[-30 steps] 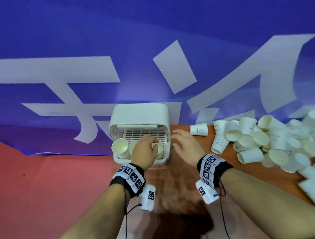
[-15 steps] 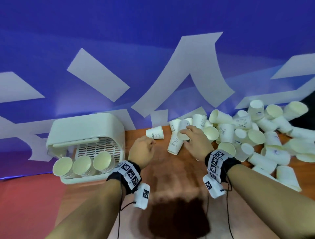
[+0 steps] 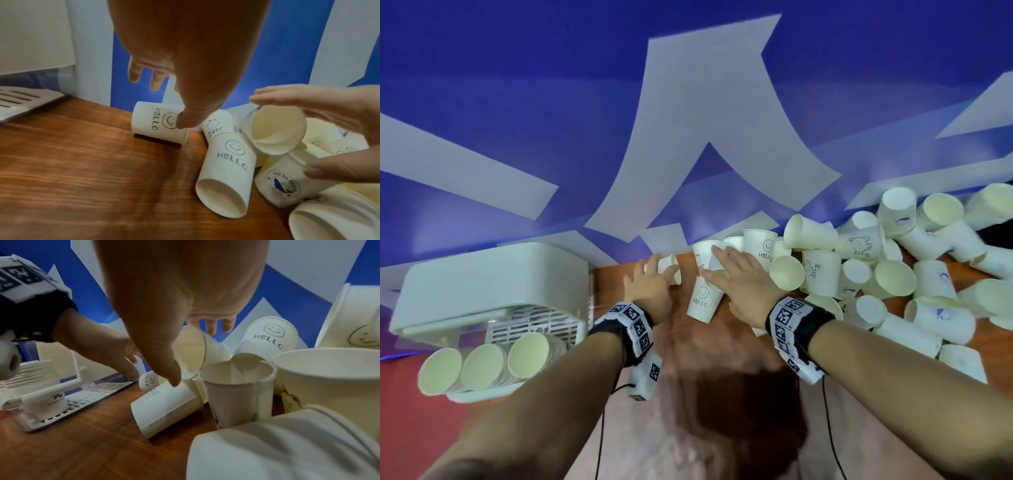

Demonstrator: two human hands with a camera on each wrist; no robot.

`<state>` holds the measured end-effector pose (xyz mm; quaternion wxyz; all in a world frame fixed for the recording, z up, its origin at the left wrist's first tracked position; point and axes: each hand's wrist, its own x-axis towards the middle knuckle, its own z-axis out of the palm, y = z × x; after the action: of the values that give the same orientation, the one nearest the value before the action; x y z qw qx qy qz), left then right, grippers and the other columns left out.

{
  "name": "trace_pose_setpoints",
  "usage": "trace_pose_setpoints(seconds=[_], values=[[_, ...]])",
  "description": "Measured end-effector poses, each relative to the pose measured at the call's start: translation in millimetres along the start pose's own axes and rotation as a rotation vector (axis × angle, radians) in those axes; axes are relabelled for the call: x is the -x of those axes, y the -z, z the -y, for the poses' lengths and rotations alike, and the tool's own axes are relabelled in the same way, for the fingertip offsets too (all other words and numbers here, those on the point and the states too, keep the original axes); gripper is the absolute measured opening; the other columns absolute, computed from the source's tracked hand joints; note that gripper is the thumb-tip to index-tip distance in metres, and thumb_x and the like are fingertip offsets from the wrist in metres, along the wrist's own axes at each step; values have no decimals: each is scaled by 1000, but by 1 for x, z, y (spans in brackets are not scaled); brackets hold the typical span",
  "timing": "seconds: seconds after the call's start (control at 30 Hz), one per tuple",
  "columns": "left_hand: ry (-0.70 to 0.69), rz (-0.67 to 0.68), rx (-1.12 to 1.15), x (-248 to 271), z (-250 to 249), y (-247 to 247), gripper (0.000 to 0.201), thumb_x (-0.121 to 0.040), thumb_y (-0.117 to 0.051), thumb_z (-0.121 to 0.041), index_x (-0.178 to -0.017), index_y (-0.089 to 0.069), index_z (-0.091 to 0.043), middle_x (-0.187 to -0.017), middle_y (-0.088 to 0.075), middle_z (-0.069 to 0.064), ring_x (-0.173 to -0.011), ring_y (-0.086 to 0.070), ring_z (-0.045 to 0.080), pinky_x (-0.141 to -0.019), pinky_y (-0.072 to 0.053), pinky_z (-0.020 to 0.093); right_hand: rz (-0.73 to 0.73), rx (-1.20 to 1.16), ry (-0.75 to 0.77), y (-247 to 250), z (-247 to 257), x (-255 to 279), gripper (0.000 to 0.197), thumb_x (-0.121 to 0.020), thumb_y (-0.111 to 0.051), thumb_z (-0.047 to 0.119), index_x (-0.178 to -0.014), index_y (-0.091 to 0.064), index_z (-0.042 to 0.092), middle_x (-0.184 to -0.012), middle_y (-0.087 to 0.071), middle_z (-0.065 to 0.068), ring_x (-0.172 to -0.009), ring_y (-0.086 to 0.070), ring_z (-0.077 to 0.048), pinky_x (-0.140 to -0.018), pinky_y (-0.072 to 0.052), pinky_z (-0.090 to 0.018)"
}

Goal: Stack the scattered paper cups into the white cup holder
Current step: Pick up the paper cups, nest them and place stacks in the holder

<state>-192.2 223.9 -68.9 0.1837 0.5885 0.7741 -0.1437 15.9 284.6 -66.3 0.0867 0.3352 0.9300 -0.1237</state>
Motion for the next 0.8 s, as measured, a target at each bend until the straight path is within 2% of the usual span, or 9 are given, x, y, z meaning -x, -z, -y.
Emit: trace_pose_setpoints(seconds=[0.1,0.2,0.3,0.4,0.5,0.6,0.73,0.8], values=[[13,50,-65,-13,-1,-2,78,-81,-50,-10,-145,-23,-44,-160,0,1,-144,-13,32,-111,-26,51,36,49,30,-7,-3,-9,94,-80,-55,1,-150,-8,42,-161,15,-3,-148,8,-29,-121,-5,-43],[39,74,-58,-22,-2,-6,79,-79,-51,-6,-144,-24,-41,-160,0,1,-142,-17,31,-109,-30,50,37,71,53,-9,-4,-16,94,-81,-54,-2,-150,-6,41,-161,18,-2,-148,10,-29,-120,-10,-43],[42,36,-42,-27,-2,-13,73,-77,-53,-4,-139,-30,-35,-157,-10,2,-135,-26,33,-104,-37,47,26,88,71,-8,-5,-22,92,-83,-53,-3,-151,-6,38,-161,15,-5,-148,8,-31,-119,-10,-42],[41,-4,-39,-29,2,-19,63,-75,-53,-2,-129,-34,-30,-142,-30,2,-121,-36,32,-94,-44,44,-4,59,58,-5,-5,-25,86,-86,-50,-3,-151,-9,36,-161,6,-7,-148,3,-33,-118,-11,-43],[55,-10,-51,-29,9,-21,56,-75,-53,-2,-123,-36,-27,-130,-39,2,-113,-41,31,-87,-45,42,-55,21,55,-1,-4,-25,75,-86,-48,-1,-149,-22,32,-158,-13,-9,-146,-8,-36,-115,-18,-45],[54,-22,-34,-24,17,-20,50,-80,-55,-8,-124,-38,-25,-129,-41,3,-111,-44,31,-86,-43,42,-131,-10,51,4,-3,-24,58,-83,-45,4,-138,-45,23,-144,-39,-9,-136,-31,-36,-104,-34,-45],[44,-49,52,-12,25,-18,33,-93,-49,-34,-124,-45,-22,-126,-44,5,-109,-49,29,-88,-43,43,-167,-19,21,4,-6,-21,40,-71,-69,3,-107,-65,20,-119,-57,-7,-114,-52,-32,-84,-46,-39],[31,-52,66,-2,27,-17,35,-94,-45,-42,-120,-49,-20,-122,-45,7,-108,-48,29,-89,-43,44,-186,-33,0,10,-3,-19,27,-73,-68,4,-97,-67,17,-112,-58,-7,-106,-53,-31,-78,-48,-37]])
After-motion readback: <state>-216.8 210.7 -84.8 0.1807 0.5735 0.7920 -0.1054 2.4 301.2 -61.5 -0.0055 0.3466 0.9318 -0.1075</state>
